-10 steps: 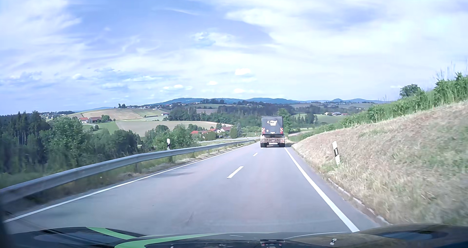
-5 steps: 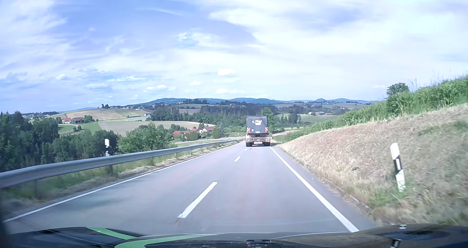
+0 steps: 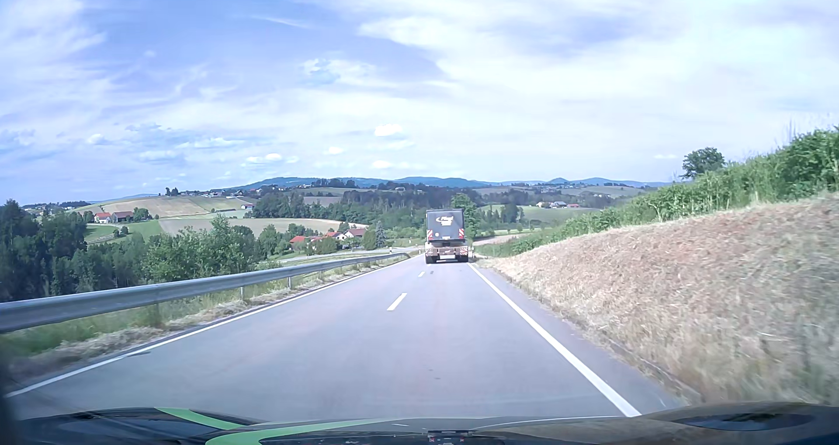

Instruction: Follow the waypoints while adhering to traffic rules and regulations

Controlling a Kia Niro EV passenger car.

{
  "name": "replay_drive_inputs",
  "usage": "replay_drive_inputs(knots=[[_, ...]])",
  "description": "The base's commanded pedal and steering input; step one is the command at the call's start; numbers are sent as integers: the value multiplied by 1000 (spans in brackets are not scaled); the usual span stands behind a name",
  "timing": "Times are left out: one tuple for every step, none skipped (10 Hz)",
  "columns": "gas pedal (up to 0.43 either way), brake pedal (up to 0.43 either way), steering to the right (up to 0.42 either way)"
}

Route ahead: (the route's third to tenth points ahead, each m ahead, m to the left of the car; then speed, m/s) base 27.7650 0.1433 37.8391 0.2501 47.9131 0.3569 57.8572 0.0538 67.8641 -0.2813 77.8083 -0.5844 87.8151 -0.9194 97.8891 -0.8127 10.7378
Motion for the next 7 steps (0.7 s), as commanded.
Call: replay_drive_inputs(knots=[[0,0,14],[0,0,11],[0,0,6],[0,0,3],[0,0,3],[0,0,3],[0,0,3]])
